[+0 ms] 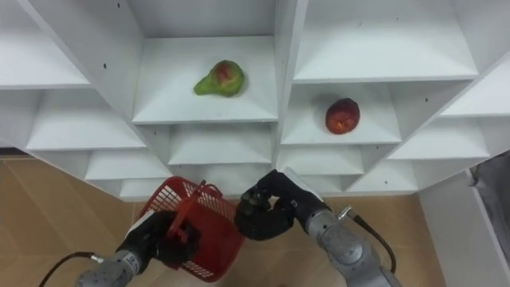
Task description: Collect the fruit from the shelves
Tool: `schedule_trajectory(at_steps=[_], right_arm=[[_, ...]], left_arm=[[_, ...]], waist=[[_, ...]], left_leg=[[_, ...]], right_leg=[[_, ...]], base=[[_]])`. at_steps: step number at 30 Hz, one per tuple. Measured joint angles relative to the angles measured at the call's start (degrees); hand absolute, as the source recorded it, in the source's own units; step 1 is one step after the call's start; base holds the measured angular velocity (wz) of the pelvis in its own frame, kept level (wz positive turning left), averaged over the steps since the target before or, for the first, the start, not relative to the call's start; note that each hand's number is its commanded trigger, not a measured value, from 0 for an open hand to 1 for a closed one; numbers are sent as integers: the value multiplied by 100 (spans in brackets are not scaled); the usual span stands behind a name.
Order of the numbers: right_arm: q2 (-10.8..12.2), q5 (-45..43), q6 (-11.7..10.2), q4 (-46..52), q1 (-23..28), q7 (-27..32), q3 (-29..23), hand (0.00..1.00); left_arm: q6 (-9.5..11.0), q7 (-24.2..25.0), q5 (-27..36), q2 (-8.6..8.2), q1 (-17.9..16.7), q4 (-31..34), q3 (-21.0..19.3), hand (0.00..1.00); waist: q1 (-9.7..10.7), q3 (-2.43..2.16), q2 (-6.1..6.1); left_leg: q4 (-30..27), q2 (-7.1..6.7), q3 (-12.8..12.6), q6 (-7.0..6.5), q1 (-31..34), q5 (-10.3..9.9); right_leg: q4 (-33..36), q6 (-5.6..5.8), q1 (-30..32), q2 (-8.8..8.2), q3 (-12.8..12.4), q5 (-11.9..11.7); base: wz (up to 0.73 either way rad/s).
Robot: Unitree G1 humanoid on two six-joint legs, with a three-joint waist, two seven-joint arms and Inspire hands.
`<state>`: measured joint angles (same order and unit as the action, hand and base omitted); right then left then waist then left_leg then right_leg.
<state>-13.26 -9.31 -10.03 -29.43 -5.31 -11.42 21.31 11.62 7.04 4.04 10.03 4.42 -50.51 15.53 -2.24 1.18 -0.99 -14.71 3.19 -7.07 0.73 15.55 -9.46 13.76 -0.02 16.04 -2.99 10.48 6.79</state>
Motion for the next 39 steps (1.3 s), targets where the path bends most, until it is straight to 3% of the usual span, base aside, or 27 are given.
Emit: schedule_trajectory(at_steps=[7, 17, 24, 39], right_arm=[[21, -25, -40, -313, -94, 91, 122, 100], [7, -25, -39, -373, -85, 211, 123, 100], [12, -32, -37, -370, -88, 208, 126, 100], [94, -33, 17, -369, -91, 212, 244, 100]], left_arm=[[8, 140, 104, 0, 34, 443, 82, 100], [9, 264, 325, -31, 53, 455, 161, 100], [9, 391, 328, -143, 76, 497, 180, 100], [4, 668, 595, -131, 76, 623, 415, 100]], waist=[[-5, -3, 4], [-52, -1, 6], [-124, -1, 6], [-119, 0, 2]], left_leg=[[-3, -1, 82, 1, 33, 1], [-8, 2, 64, 9, 19, 11], [-7, 3, 67, 10, 54, 14], [-19, 3, 67, 11, 87, 19]], right_leg=[[-9, -1, 3, -3, 52, -1], [-1, -17, -8, -1, 52, -12], [-2, -19, 21, -1, 52, -13], [11, -21, 59, 0, 49, -14]], base=[[3], [0], [0], [0]])
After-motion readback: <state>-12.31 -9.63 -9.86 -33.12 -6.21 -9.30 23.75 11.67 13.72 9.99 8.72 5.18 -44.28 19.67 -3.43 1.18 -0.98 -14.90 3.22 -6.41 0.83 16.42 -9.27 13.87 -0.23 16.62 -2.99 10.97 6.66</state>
